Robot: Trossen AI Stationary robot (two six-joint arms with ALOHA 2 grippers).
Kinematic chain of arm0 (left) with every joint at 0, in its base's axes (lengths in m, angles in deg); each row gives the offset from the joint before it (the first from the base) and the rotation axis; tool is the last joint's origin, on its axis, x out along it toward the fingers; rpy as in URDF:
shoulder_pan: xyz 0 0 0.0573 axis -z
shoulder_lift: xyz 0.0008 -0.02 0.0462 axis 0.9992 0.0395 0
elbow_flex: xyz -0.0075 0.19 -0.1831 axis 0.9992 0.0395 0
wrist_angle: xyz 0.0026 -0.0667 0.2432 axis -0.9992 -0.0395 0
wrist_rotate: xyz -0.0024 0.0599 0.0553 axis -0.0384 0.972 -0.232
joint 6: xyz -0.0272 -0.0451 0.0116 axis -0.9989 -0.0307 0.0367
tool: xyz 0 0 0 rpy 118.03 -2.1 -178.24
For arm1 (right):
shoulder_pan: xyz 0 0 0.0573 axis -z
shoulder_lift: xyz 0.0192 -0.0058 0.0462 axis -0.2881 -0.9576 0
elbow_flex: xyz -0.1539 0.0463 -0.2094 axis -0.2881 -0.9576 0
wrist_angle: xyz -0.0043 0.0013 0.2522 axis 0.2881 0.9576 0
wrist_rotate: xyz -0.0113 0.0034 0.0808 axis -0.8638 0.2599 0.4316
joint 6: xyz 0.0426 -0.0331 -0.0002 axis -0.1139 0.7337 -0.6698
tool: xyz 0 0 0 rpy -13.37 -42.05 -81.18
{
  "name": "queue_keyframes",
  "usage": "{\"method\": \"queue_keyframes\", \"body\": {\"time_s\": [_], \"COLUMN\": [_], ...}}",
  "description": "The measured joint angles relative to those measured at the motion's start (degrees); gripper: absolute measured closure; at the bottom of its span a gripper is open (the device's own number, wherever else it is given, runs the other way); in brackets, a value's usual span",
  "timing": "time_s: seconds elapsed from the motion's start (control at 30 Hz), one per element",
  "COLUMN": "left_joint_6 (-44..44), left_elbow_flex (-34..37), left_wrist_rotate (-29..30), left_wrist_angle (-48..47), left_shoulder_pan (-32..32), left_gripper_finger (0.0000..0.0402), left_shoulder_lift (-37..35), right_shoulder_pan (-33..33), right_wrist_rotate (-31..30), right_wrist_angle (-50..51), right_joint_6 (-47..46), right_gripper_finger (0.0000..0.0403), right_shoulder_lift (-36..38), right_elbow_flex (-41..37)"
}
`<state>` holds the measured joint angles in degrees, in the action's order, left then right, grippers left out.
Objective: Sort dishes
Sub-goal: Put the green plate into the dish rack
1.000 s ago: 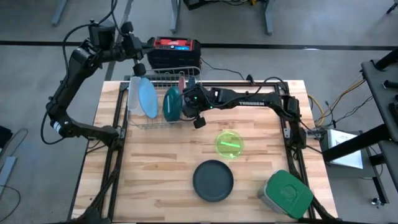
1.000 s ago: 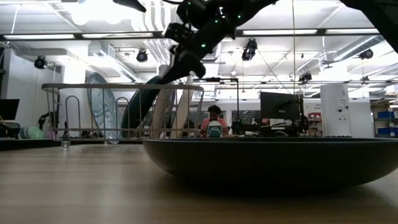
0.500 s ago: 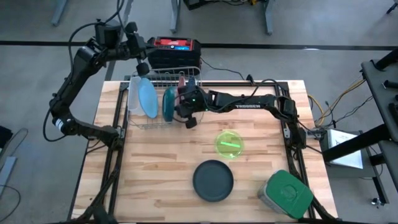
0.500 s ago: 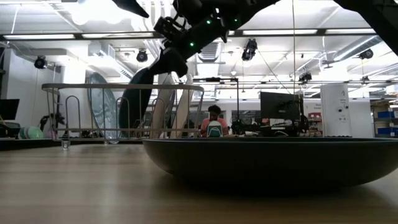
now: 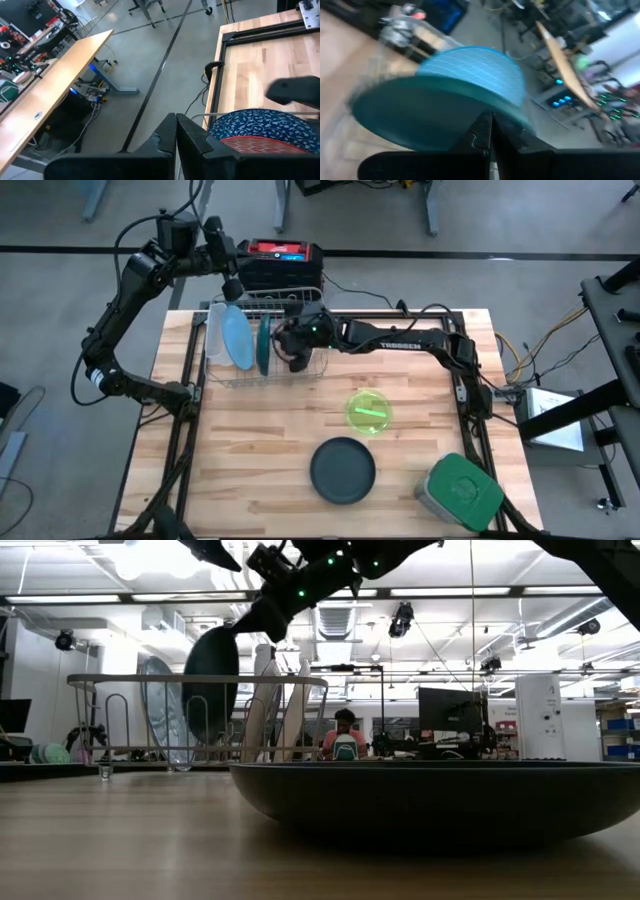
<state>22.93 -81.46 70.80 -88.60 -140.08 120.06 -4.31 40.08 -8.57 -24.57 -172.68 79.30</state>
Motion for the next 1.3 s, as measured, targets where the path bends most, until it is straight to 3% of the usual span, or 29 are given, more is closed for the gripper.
{"method": "queue_keyframes", "body": {"time_s": [0.23, 0.5, 0.7, 0.83, 0.97, 1.13, 1.3], "left_joint_6": [-2.92, -3.82, -3.82, -4.61, -4.39, -4.63, -5.07], "left_elbow_flex": [0.0, 0.0, 0.46, 3.77, 8.41, 12.24, 12.76], "left_wrist_rotate": [0.02, 0.01, -0.01, -0.33, -0.44, -0.44, -0.46], "left_wrist_angle": [0.19, -0.14, -6.43, -10.57, -8.86, -5.49, -4.39], "left_shoulder_pan": [0.0, 0.0, 0.09, 0.38, 1.07, 1.29, 1.29], "left_gripper_finger": [0.0401, 0.0401, 0.0401, 0.0401, 0.0401, 0.0401, 0.0401], "left_shoulder_lift": [-0.08, -0.45, -0.45, -0.96, -2.67, -5.05, -7.37], "right_shoulder_pan": [3.01, 3.59, 1.77, -0.49, -2.42, -4.59, -6.13], "right_wrist_rotate": [-1.14, 1.35, 2.34, 2.49, 1.17, -3.42, -5.02], "right_wrist_angle": [1.57, 11.85, 21.06, 23.14, 24.5, 26.0, 25.37], "right_joint_6": [-2.57, 3.69, 11.33, 13.86, 20.73, 29.71, 33.57], "right_gripper_finger": [0.0401, 0.04, 0.04, 0.04, 0.0398, 0.0362, 0.0292], "right_shoulder_lift": [0.07, 0.58, 1.78, 1.95, 1.97, 1.97, 1.97], "right_elbow_flex": [2.76, 2.5, 2.5, 2.48, 2.15, 0.8, 0.6]}}
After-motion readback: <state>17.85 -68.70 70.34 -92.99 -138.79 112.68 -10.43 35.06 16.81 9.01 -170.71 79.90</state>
